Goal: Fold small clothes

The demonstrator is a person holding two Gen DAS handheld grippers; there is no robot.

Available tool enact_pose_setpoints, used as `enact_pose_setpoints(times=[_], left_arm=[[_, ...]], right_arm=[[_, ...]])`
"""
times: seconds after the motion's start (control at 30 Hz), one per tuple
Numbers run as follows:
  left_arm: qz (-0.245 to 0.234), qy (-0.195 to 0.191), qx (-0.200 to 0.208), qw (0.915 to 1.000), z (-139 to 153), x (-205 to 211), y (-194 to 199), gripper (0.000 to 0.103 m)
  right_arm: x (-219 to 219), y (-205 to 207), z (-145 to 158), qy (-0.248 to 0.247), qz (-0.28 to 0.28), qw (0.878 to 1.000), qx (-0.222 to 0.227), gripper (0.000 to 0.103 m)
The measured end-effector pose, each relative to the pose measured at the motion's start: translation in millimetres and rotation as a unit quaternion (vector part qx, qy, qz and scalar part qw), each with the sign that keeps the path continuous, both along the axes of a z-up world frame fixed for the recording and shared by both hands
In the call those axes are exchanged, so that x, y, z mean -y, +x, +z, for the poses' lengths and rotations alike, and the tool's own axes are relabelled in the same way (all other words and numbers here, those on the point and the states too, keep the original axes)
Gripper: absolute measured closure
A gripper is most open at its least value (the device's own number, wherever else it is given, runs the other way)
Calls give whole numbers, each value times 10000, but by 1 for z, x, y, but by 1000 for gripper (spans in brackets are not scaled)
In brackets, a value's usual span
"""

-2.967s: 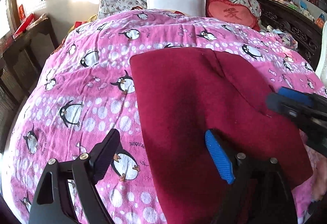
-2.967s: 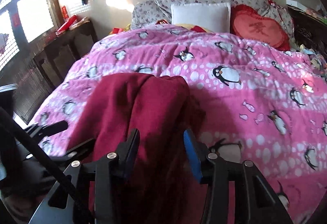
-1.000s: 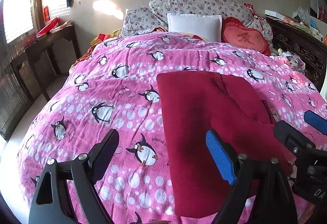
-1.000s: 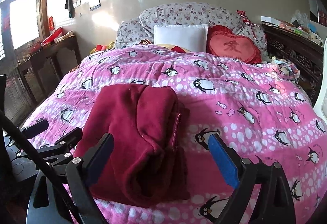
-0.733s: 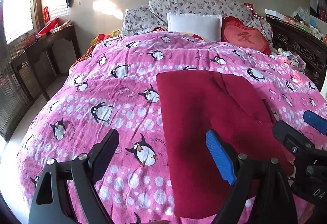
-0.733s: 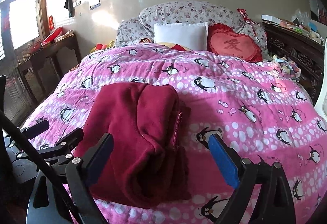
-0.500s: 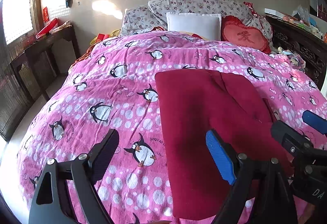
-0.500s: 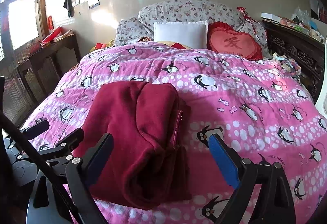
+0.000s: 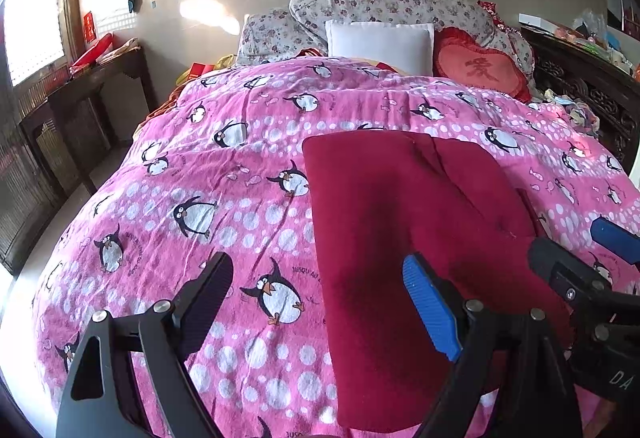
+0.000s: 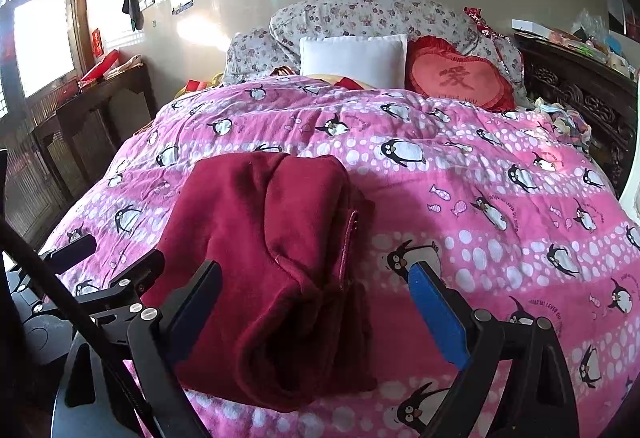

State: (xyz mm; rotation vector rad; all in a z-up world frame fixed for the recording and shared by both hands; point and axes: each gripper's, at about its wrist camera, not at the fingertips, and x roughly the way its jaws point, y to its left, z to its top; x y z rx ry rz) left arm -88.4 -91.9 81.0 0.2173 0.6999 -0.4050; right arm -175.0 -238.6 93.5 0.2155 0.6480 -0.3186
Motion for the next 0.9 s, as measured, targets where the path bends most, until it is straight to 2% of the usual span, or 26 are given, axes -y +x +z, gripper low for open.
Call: enact_pose_setpoints(times=[0.9], left_arm=[[-42,-34,-18,10000,-8,-3,2,17]], right_arm=[[7,-2,-3,66,-68,9999,-50,6]])
